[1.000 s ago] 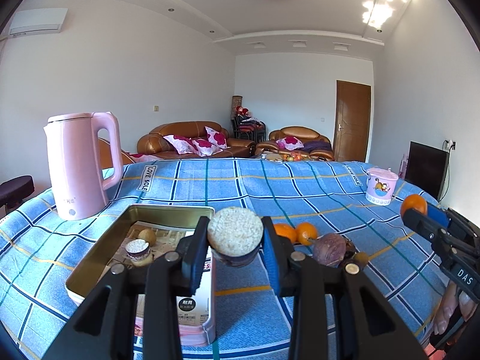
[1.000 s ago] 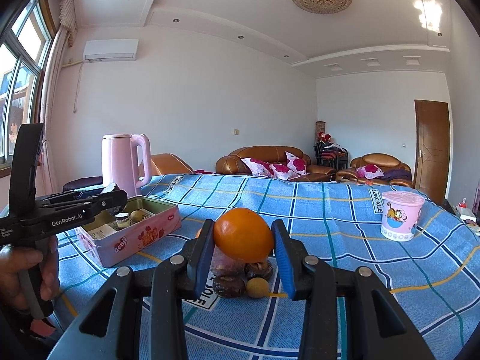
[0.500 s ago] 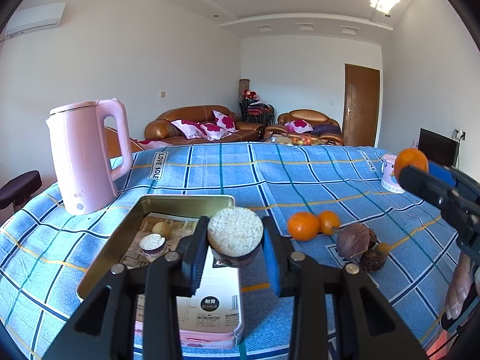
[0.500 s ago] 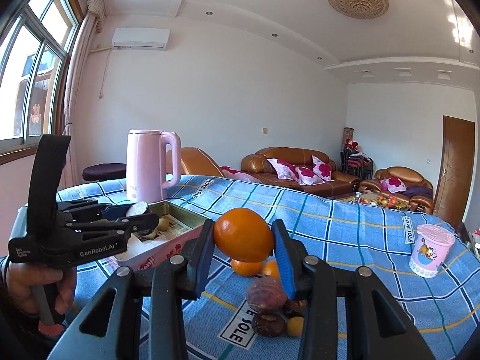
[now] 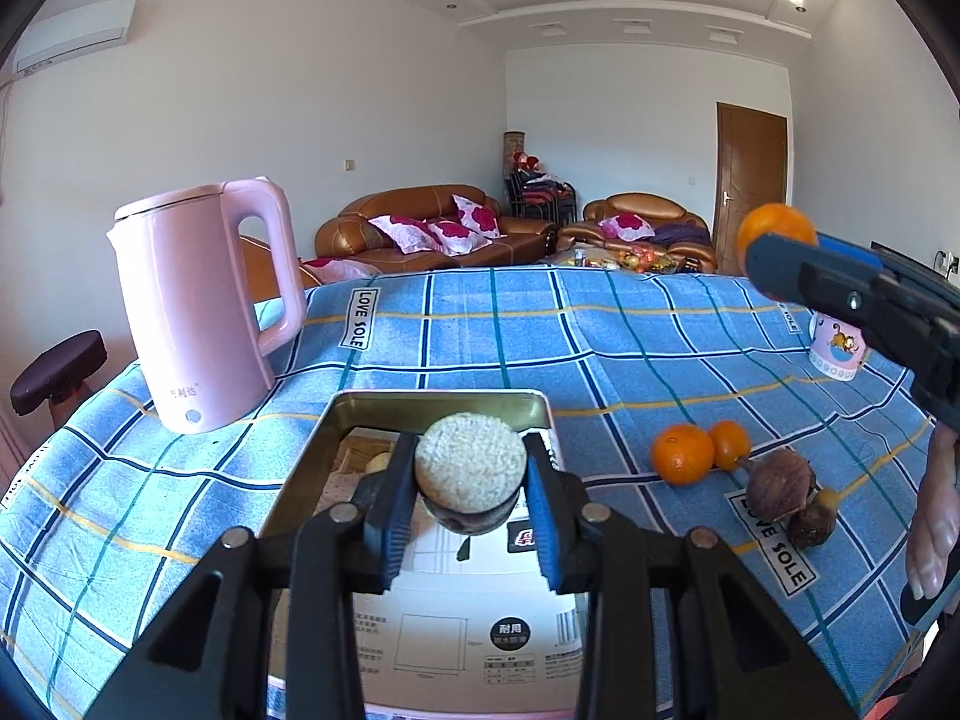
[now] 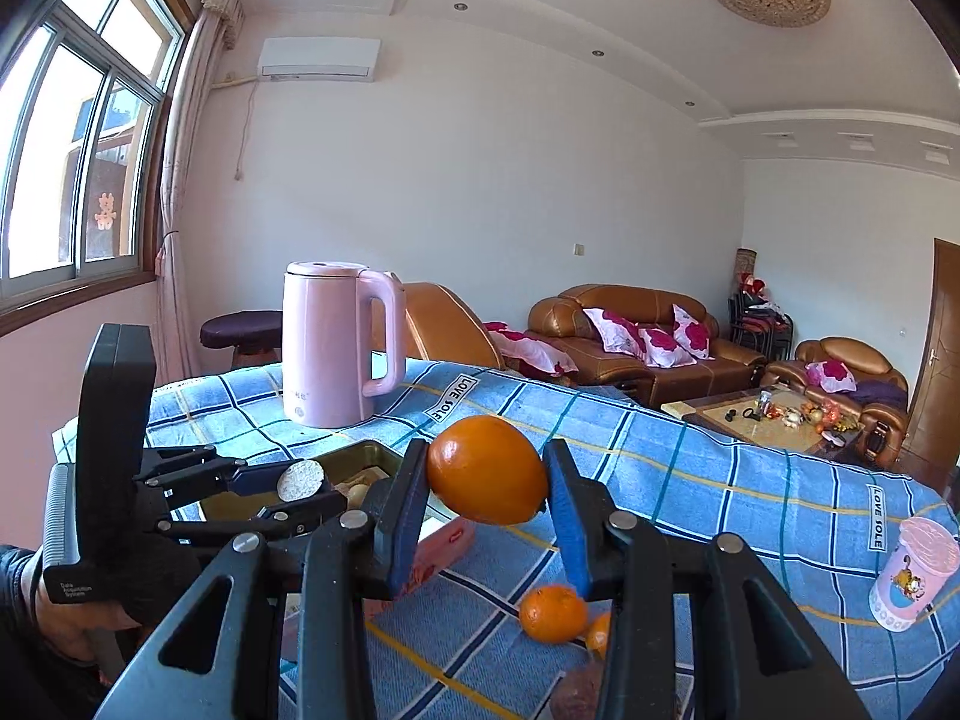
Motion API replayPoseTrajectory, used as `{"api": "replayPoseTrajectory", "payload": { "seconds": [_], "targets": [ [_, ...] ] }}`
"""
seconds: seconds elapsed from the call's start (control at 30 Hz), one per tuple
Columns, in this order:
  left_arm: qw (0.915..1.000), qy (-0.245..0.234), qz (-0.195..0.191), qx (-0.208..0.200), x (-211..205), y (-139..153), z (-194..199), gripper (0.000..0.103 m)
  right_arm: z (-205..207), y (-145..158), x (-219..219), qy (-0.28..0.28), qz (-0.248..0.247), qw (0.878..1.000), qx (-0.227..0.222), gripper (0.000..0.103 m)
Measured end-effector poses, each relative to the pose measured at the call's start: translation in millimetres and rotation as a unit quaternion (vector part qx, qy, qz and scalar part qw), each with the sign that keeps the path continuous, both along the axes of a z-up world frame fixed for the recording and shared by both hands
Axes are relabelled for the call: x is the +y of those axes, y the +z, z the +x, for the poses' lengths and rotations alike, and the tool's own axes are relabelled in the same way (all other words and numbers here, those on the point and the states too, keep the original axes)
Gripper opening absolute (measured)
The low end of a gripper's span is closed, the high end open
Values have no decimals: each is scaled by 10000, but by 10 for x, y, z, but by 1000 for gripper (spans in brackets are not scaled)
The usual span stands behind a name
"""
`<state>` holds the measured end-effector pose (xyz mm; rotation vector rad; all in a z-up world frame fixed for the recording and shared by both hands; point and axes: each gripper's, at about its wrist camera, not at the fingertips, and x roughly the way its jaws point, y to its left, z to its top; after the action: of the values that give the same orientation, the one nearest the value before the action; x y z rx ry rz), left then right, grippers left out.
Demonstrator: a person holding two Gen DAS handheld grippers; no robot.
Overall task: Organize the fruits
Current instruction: 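Carry the jar and orange over the pink tin box with both tools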
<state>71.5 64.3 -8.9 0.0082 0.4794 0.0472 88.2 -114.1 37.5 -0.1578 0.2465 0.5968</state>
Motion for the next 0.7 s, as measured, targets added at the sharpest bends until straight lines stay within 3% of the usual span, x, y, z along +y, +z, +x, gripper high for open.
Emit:
{"api": "replayPoseTrajectory", "payload": {
  "seconds": [0.7],
  "targets": [
    [9979,200,36,623,251,-217,216,36,487,-407,762,220,-326,9967,708,41]
  ]
}}
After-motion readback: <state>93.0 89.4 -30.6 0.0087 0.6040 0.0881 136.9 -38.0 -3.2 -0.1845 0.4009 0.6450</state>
